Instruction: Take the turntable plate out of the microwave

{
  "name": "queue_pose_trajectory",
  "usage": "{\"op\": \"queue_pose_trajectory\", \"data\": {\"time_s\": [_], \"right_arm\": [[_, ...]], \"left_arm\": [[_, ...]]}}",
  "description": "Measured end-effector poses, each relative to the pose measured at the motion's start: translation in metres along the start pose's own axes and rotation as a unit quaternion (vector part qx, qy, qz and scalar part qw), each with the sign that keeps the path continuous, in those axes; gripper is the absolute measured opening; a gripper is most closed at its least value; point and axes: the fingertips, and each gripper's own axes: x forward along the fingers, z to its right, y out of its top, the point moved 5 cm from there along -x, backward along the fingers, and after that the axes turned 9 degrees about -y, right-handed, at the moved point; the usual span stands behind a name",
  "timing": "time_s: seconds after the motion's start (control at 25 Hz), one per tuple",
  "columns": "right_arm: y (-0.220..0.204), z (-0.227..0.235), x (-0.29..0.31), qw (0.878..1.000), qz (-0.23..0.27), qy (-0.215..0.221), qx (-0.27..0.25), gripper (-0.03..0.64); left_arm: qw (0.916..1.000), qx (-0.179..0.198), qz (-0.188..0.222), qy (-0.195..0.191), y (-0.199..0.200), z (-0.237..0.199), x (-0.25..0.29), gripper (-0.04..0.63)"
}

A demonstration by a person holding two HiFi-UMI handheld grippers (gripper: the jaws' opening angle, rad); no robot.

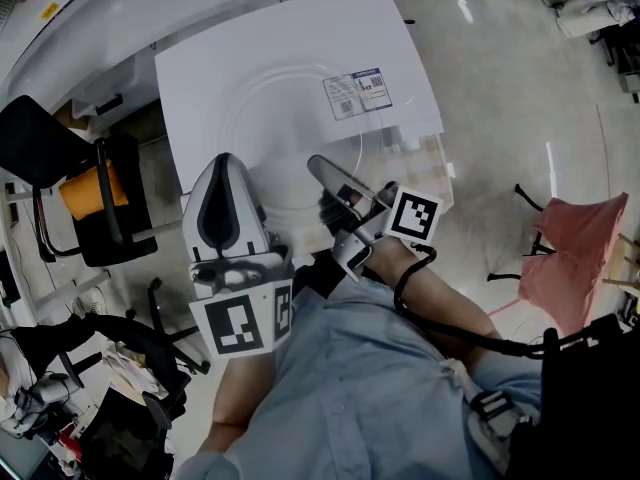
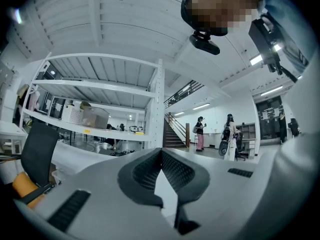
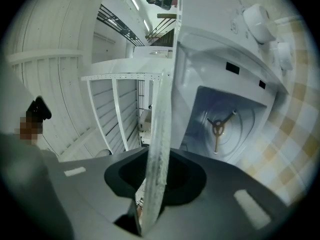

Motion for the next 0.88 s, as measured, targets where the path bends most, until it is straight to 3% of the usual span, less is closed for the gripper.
{"op": "queue_pose_trajectory", "data": {"time_s": [0.88], "right_arm": [[-0.035, 0.007, -0.024, 0.999, -0.041, -0.007, 0.023, 0.097]], "left_arm": [[1.0, -0.004, -0.002, -0.008, -0.003, 0.01, -0.006, 0.008]]}}
